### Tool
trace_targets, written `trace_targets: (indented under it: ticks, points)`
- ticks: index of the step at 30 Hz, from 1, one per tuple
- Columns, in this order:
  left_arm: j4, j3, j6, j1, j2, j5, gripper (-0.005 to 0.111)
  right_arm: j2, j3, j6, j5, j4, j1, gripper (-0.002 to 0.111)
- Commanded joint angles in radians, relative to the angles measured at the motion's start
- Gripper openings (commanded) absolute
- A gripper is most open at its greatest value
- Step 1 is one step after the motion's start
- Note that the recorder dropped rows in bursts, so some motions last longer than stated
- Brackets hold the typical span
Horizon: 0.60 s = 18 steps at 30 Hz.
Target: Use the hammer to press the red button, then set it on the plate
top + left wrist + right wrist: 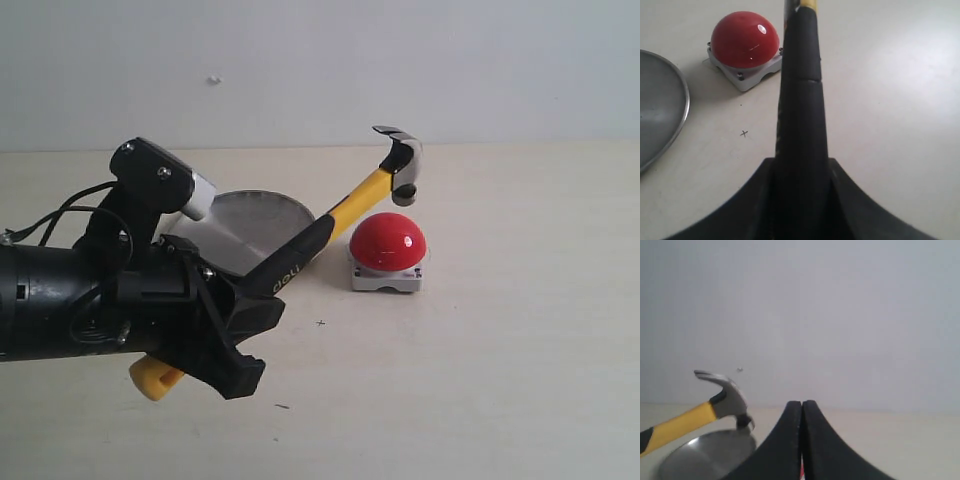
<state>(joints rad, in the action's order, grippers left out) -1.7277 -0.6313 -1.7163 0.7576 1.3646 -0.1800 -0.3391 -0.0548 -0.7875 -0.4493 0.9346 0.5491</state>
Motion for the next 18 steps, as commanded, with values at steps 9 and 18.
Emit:
trace_targets:
  ticks: [9,18]
  points:
    - [-0.017,-0.009,-0.004,0.003,-0.012,0.001,0.0,0.339,0.055,-0.281,-0.385,0.122,-0.002,0.0]
    - [-0.017,-0.009,0.017,0.003,-0.009,-0.016,0.0,0.339,0.055,-0.397,0.535,0.017,-0.002,0.0]
